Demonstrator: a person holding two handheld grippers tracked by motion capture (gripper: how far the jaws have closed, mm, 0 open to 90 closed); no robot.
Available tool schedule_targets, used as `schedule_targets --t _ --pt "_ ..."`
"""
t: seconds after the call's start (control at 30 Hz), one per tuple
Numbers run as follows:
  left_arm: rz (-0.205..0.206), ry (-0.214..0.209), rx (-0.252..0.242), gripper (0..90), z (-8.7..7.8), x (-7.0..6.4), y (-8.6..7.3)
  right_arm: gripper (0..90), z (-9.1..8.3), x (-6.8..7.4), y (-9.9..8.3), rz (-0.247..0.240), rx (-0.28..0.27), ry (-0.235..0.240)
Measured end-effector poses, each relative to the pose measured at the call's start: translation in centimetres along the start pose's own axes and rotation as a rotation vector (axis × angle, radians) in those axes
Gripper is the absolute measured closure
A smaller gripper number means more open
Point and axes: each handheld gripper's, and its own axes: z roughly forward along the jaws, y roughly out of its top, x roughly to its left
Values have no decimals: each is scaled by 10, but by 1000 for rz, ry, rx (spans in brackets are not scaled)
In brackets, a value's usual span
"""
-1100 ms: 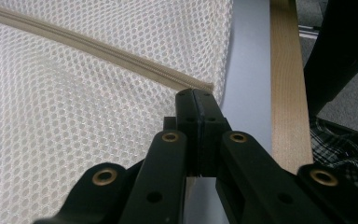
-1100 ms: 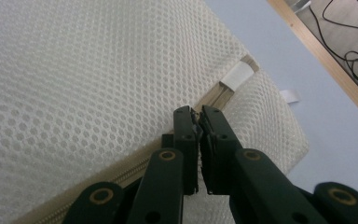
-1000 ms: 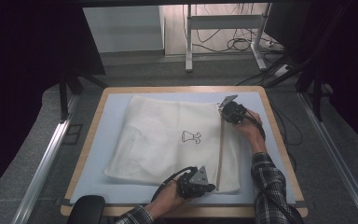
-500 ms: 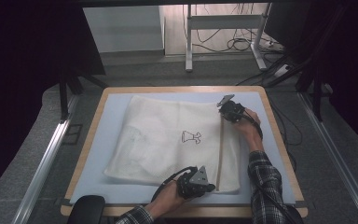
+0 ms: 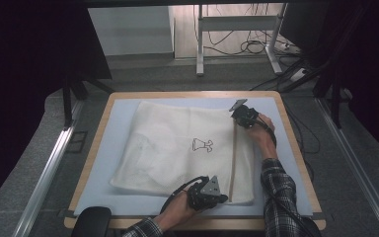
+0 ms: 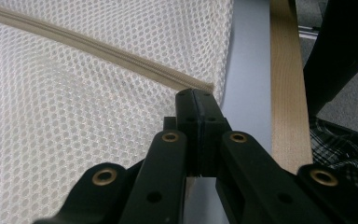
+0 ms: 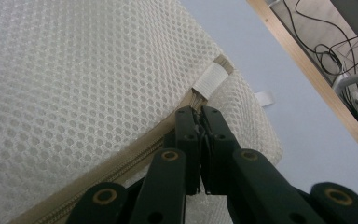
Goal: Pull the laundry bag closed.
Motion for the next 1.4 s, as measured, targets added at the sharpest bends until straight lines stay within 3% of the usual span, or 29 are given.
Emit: schedule_targets --t 0.47,0.7,0.83,0.97,1.0,1.13,1.4 --pt "1 1 -2 900 0 0 0 858 8 -3 6 27 8 -36" --pt "0 0 -1 899 0 0 0 840 9 -5 5 68 -2 -20" --pt "-2 4 -1 896 0 0 0 791 6 -9 -1 131 -39 7" --pt "-32 8 -7 834 -1 3 0 733 4 -10 -7 176 -71 45" --pt "-42 15 -11 774 -1 3 0 691 2 -11 -9 201 -88 59" --pt "-94 10 -38 669 -2 6 -1 642 -1 -11 -10 235 -107 86" --pt "-95 24 -51 414 -10 8 4 452 -3 -8 -10 302 -117 139"
